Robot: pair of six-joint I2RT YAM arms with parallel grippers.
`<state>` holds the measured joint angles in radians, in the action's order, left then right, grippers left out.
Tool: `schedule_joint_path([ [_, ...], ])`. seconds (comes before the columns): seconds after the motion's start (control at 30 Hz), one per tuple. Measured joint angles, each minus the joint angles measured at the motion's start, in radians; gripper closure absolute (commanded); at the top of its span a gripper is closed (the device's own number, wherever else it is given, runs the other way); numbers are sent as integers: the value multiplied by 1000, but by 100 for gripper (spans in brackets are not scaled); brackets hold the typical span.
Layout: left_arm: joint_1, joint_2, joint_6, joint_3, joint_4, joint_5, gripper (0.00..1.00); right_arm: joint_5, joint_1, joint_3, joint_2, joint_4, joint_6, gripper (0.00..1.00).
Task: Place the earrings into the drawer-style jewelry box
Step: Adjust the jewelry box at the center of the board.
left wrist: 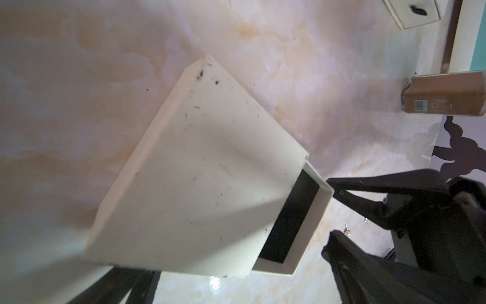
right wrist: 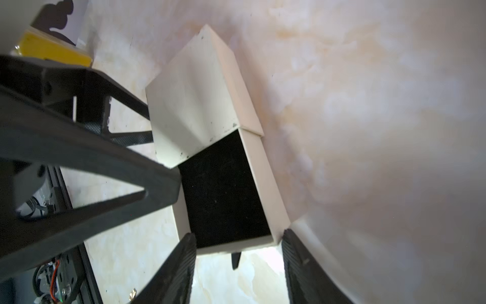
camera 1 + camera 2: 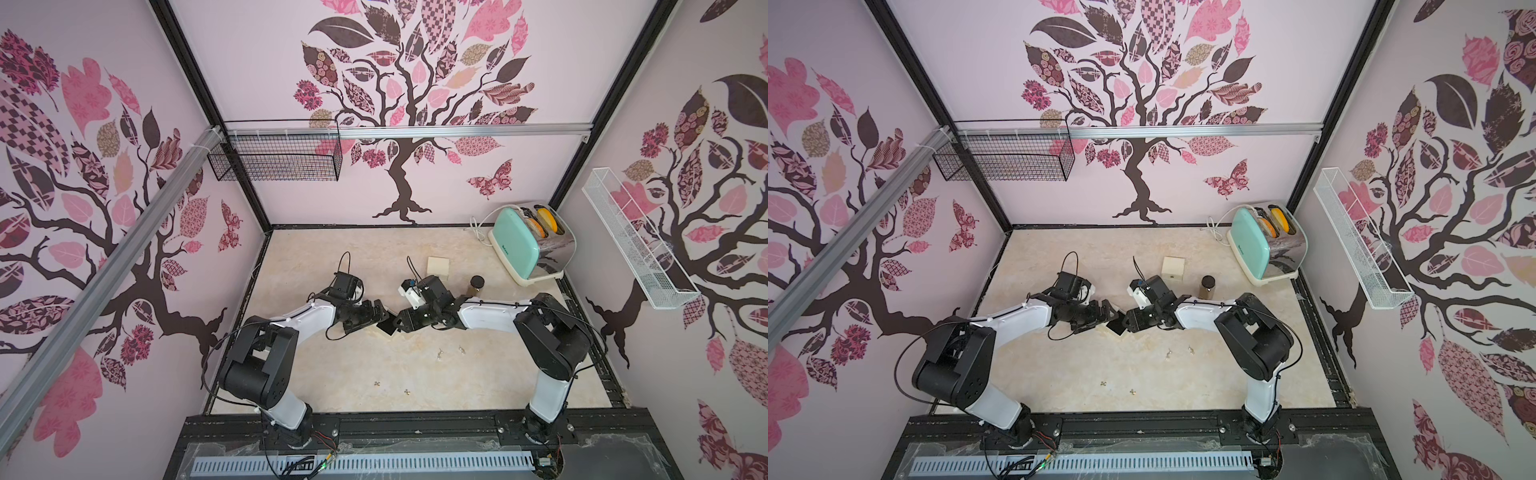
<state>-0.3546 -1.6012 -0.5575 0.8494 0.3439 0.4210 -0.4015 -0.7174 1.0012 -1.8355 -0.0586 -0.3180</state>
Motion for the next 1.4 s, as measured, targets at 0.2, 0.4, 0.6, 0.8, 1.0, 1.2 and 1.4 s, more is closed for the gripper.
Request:
schedule_joint_path([
  [0.2,-5,-8,1,14,-3,0,2,-5,-6,-27,13,-12,-12,46],
  [0.4,-11,-33,5,31,-3,0,2,-12,-11,-64,43,-29,-24,46],
  [0.6,-32,-78,7,77,-5,0,2,-16,-16,-94,56,-45,-39,46],
  [0.8,-48,-122,11,130,-2,0,2,-15,-18,-131,90,-55,-45,45],
  [1.0,-64,-145,19,164,6,-13,2,9,-18,-143,134,-43,-42,30],
  [1.2,-110,-10,61,136,113,-119,2,87,-12,-155,255,43,-19,0],
  [1.4,-366,276,74,91,272,-283,12,231,0,-254,483,154,-8,0],
])
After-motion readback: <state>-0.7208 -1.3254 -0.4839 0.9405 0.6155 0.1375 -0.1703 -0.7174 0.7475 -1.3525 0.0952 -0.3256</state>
